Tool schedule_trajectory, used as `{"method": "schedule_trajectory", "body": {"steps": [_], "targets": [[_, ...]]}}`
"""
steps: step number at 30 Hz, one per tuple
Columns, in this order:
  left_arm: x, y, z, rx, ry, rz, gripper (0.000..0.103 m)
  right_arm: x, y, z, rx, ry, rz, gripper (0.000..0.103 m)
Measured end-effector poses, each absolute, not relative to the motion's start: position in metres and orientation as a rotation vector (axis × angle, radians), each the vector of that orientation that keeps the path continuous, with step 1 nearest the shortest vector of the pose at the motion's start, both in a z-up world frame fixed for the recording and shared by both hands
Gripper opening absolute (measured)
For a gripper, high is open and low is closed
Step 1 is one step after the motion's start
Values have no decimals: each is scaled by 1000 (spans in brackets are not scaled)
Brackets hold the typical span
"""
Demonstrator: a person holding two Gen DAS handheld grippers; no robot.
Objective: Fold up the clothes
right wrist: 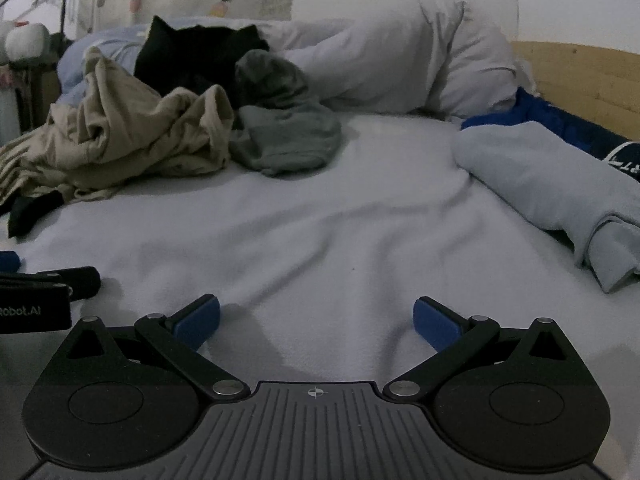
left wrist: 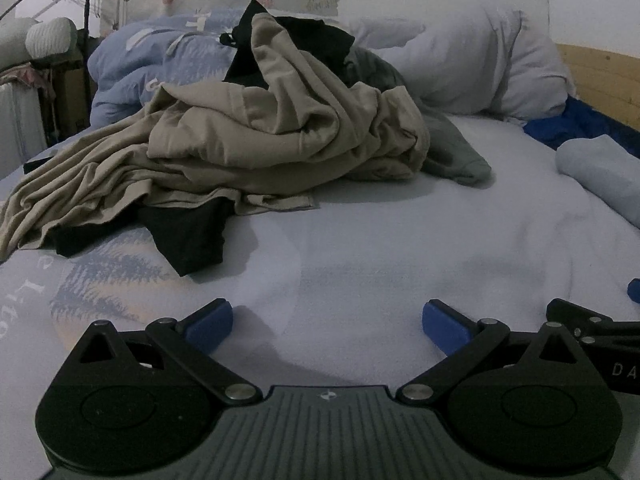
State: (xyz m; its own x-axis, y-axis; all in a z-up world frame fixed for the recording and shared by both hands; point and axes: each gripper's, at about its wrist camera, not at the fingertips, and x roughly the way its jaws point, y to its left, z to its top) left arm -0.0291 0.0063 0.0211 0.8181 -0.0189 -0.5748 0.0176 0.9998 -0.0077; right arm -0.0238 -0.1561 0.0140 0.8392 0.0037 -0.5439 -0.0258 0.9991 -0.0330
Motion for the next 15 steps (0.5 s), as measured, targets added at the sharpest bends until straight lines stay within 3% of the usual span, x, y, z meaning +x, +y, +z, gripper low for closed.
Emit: {"method": "schedule_trajectory", "body": {"steps": [15], "targets": [[-5, 14, 19, 7, 618, -55, 103, -24, -157, 14, -51, 571, 13, 103]]}}
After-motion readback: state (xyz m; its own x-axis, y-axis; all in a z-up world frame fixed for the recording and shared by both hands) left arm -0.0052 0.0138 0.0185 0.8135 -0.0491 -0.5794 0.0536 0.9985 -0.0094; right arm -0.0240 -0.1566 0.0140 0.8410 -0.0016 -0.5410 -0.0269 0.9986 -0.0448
